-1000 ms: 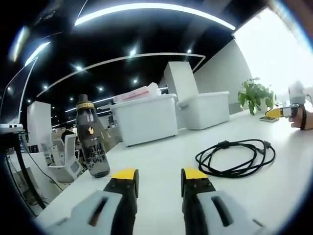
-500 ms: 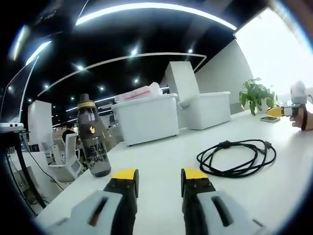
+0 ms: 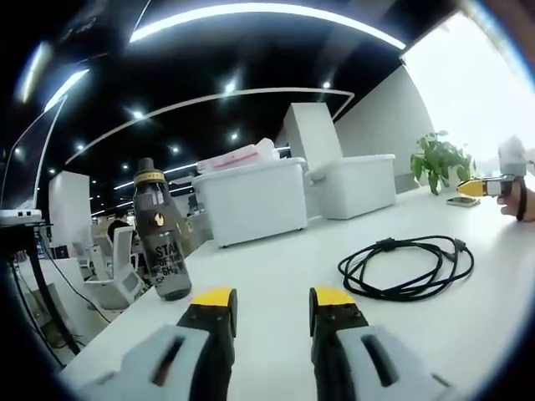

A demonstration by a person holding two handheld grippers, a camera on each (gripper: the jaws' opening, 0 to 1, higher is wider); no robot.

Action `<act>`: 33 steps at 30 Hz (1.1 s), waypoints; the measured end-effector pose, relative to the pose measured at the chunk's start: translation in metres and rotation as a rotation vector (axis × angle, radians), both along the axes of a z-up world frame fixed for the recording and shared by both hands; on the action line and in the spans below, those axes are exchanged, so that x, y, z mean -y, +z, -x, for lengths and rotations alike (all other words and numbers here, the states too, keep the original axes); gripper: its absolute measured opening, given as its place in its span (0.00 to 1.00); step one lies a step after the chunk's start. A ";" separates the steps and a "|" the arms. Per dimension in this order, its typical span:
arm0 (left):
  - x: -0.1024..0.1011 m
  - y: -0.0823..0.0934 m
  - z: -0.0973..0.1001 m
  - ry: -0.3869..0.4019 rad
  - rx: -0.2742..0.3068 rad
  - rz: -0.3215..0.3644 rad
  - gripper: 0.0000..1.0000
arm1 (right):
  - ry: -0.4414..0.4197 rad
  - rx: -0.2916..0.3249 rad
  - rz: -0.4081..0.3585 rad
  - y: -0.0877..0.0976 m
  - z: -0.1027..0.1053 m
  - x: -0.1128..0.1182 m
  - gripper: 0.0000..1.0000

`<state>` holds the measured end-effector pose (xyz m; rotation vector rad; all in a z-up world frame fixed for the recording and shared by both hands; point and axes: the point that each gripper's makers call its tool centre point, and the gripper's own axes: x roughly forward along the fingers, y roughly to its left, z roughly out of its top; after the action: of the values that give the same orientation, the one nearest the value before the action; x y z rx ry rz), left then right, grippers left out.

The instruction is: Coil the Type-C to USB data cable on the desktop and secure it with Velcro straps.

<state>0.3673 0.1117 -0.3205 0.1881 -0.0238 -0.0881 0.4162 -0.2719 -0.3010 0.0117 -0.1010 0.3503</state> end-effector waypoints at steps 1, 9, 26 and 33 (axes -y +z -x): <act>0.000 0.000 0.000 0.001 -0.001 0.000 0.36 | 0.001 -0.003 -0.002 0.000 0.000 0.000 0.49; 0.000 -0.001 0.000 0.001 -0.005 0.001 0.36 | 0.003 -0.001 0.003 0.000 0.000 -0.001 0.49; 0.000 -0.002 -0.001 0.001 -0.010 -0.004 0.36 | 0.004 -0.005 0.003 -0.002 0.000 -0.001 0.49; 0.001 -0.003 0.001 0.000 -0.012 -0.008 0.36 | 0.008 -0.010 0.003 -0.003 0.001 -0.002 0.48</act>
<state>0.3667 0.1107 -0.3234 0.1960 -0.0111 -0.0893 0.4153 -0.2704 -0.3038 0.0104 -0.0904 0.3588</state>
